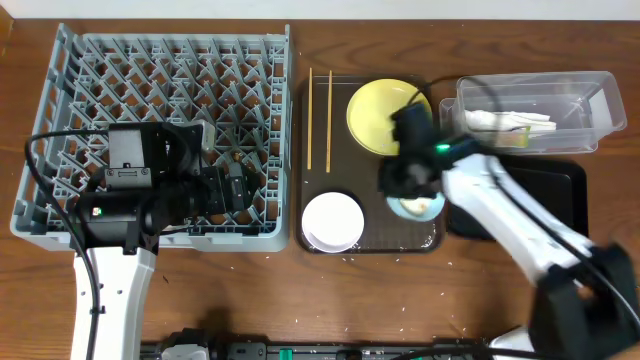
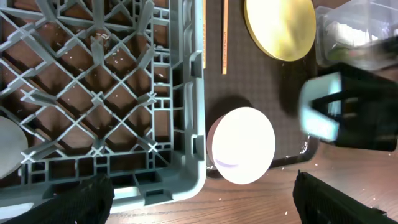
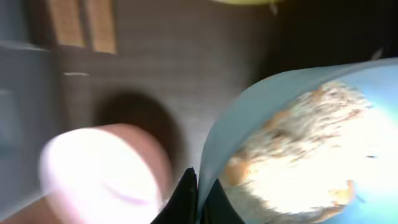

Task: Sort waste into correct bins and load items into the dishwasher
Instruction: 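Grasp the light-blue bowl with the right gripper and lift it, then tip the light-blue bowl over the black tray to dump scraps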

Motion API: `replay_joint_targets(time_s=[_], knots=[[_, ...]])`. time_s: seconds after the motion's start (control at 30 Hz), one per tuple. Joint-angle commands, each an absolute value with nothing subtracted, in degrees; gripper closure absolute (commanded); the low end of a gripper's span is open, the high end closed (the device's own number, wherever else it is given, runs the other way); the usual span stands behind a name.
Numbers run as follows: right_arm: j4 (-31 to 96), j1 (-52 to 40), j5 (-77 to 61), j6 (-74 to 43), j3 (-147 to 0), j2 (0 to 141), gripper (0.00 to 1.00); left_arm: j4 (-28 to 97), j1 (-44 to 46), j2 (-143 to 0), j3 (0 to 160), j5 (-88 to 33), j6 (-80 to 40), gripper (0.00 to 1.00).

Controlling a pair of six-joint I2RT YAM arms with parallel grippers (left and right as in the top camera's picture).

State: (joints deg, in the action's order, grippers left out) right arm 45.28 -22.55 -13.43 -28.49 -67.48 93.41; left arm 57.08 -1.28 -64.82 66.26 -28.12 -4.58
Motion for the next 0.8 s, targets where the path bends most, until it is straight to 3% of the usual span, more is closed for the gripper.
replay_joint_targets(time_s=[0.0,0.33,0.4,0.53,0.77], knots=[[45.6,-12.2,-30.1,-18.5,-67.6,84.5,0.99,57.3,-1.0,-64.7,67.1,-27.8,-3.4,0.07],[48.1,15.4,-47.4,-1.7,-61.8,83.5,0.99,57.3,-1.0,-64.7,67.1,-27.8,-3.4,0.07],[43.5,19.6,-53.7,-1.1,-57.2,83.6,0.99,57.4,-1.0,-64.7,67.1,-27.8,-3.4,0.07],[16.5,31.6,-83.7,-1.8,-43.8,83.6,0.99,57.4,-1.0,-64.7,67.1,-27.8,-3.4,0.07],[15.0,39.7,-88.8,-3.1,-40.1,83.6,0.99,57.3,-1.0,-64.7,67.1,-27.8,-3.4,0.07]])
